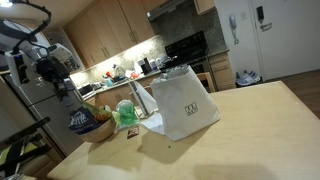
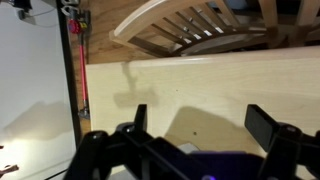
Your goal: Move the bag slightly forward, take out the TAZO box, and put it on the table
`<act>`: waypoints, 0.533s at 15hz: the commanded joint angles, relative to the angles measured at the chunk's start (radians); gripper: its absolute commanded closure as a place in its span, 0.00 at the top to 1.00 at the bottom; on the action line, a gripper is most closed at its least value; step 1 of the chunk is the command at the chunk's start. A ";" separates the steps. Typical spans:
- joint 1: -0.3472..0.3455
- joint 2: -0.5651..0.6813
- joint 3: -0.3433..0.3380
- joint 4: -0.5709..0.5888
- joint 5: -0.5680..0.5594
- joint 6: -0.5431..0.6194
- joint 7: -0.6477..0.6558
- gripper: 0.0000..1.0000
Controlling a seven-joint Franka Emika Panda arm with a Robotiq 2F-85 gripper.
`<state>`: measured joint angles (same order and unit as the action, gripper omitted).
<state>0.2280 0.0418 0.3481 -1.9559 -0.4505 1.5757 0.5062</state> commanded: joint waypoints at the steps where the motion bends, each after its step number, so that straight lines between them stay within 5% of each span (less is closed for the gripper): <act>1: 0.069 0.139 -0.013 0.158 -0.026 -0.159 0.014 1.00; 2: 0.065 0.073 -0.030 0.074 -0.014 -0.090 0.012 1.00; 8: 0.081 0.097 -0.044 0.090 -0.014 -0.096 0.011 1.00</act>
<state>0.2845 0.1373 0.3284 -1.8718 -0.4670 1.4836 0.5189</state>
